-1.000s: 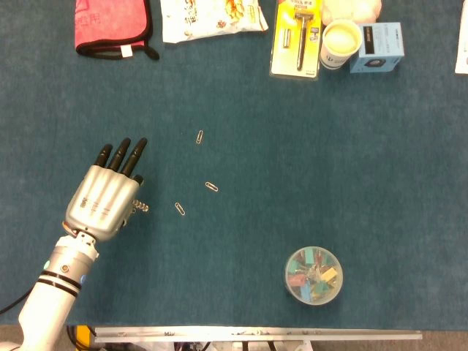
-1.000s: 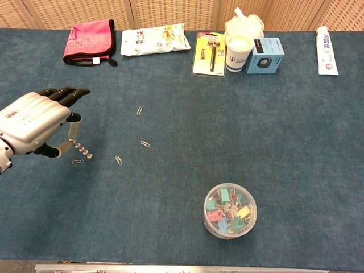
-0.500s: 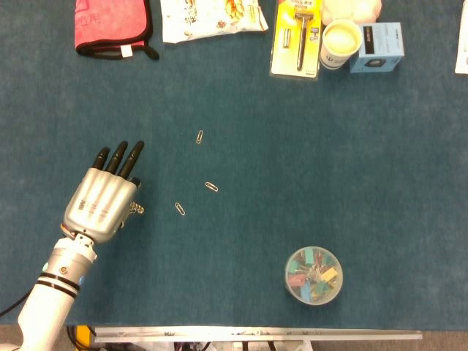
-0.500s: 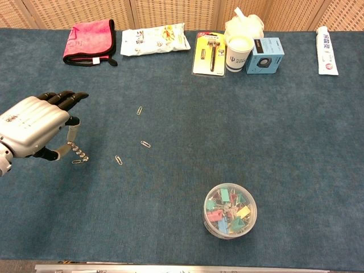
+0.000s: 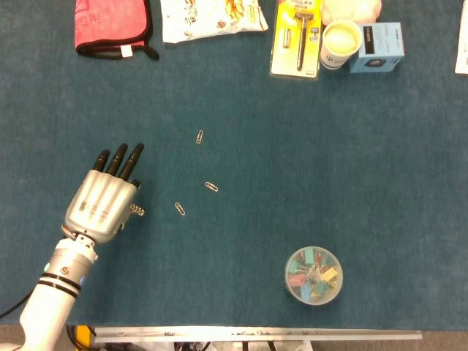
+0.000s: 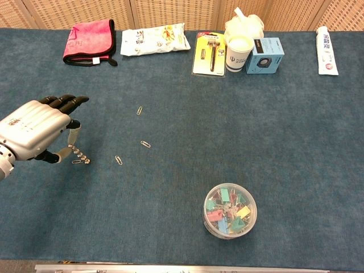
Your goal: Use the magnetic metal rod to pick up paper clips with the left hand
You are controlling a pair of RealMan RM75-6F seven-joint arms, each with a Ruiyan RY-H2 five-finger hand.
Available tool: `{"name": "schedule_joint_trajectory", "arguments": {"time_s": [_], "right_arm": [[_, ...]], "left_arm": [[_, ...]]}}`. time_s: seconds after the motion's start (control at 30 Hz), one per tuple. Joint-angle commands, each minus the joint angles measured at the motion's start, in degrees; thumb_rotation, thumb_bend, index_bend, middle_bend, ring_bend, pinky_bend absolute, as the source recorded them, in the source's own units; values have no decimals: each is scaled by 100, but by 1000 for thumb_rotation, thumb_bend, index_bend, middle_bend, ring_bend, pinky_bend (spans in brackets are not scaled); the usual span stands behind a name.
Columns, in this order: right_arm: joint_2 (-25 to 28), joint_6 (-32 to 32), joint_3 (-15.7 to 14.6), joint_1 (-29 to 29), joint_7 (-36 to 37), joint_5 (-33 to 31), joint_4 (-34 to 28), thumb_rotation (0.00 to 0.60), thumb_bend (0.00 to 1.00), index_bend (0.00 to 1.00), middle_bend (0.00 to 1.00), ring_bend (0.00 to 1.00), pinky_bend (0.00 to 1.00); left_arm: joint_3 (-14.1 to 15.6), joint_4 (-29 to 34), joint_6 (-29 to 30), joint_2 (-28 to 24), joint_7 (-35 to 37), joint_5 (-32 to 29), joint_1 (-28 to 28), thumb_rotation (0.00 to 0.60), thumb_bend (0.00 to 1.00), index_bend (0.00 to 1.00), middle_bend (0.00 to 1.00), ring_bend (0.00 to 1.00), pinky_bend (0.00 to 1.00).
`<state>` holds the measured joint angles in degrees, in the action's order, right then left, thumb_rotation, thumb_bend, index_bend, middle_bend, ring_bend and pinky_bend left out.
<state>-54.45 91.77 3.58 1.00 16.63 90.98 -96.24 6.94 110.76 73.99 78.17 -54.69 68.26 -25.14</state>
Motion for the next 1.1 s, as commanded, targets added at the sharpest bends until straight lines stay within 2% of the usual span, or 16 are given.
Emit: {"name": "schedule_joint_trajectory", "arguments": {"time_s": [0.03,0.77,1.1], "right_arm": [[2,4,1,-2,3,-1,-3,600,118,198,195,175,310],[-4,-48,1,15,-27,-32,-16,600,118,198,195,175,310],[37,85,13,-35,48,14,-21,600,117,198,195,175,310]], "left_arm": [[-4,3,2,-1,-3,12,12,600,358,528,0,0,132],[-37,-40,-51,-145,14,10,115,600,357,528,0,0,132],[-78,284,-114,-57,-327,124,22,600,358,528,0,0,132]]}}
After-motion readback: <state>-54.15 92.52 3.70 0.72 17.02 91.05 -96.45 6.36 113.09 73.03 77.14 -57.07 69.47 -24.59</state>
